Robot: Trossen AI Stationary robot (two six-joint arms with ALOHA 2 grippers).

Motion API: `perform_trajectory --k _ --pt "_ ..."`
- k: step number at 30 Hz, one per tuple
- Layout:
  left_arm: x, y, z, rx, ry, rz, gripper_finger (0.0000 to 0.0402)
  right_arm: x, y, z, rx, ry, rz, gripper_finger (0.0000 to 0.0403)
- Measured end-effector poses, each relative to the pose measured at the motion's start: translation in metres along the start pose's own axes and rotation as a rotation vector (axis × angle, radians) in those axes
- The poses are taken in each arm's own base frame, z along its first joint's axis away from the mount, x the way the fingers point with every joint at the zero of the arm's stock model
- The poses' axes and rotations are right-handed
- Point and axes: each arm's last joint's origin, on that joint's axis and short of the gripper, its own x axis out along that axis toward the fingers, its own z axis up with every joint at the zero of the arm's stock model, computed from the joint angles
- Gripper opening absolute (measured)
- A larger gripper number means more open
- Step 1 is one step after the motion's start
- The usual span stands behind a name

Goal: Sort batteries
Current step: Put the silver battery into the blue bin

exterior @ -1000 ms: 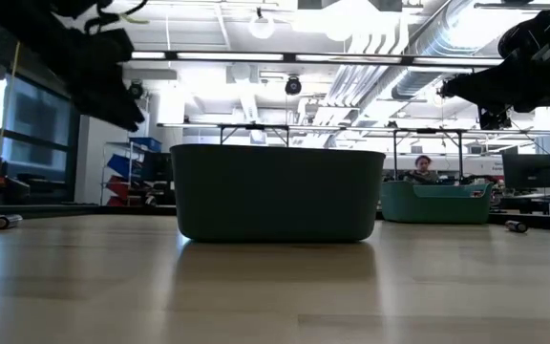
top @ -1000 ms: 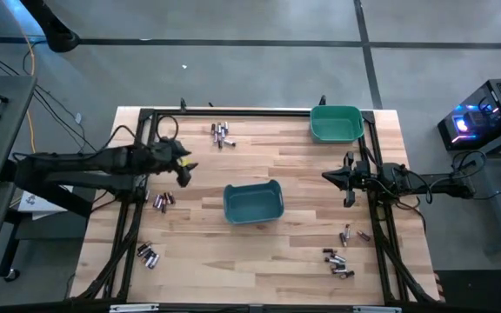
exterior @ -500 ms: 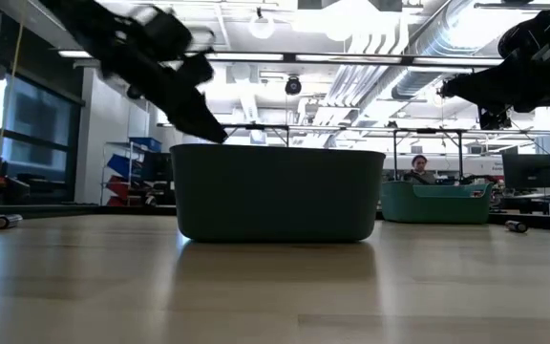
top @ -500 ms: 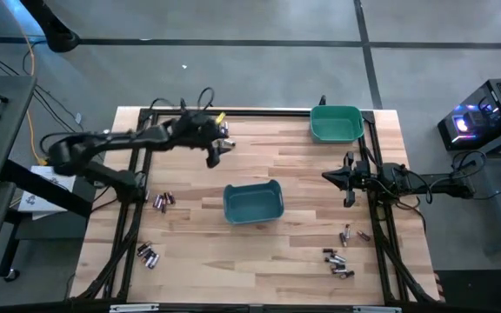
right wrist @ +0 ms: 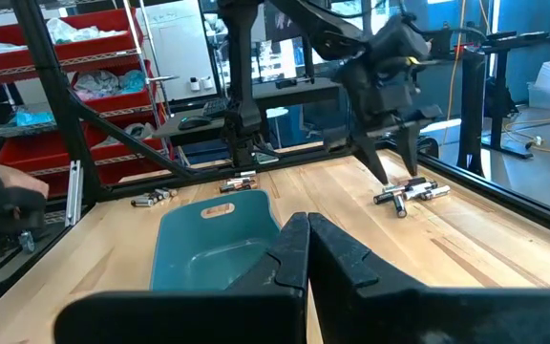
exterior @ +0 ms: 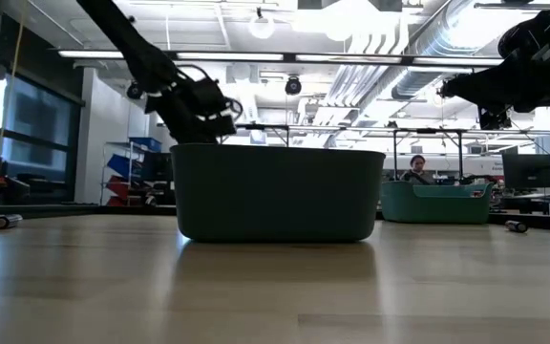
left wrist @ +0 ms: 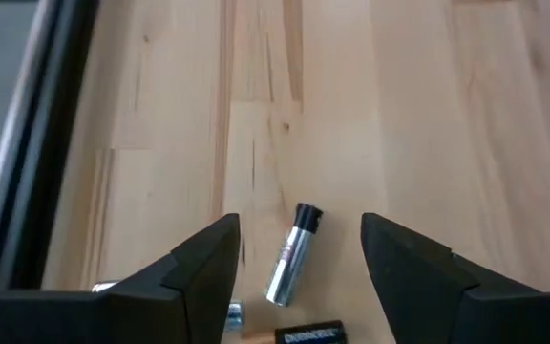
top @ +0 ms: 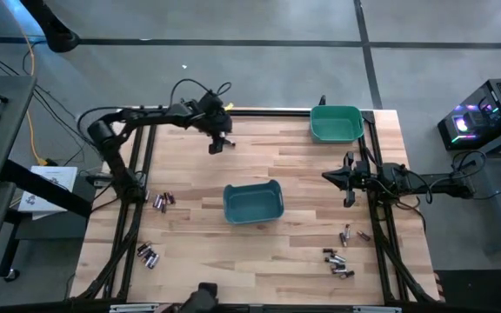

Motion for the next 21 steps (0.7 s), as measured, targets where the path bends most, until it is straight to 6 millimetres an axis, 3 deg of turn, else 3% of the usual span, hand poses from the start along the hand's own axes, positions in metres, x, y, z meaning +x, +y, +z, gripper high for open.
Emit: perform_trajectory --k 11,21 --pt "0.032 0.006 -0.012 0.053 0.088 -0.042 0.0182 0.0 0.0 0.0 0.0 0.0 0.0 0.0" --pt "0.044 0.006 -0.017 0.065 0.098 -0.057 0.0105 0.0 0.0 0.0 0.0 0.0 0.0 0.0"
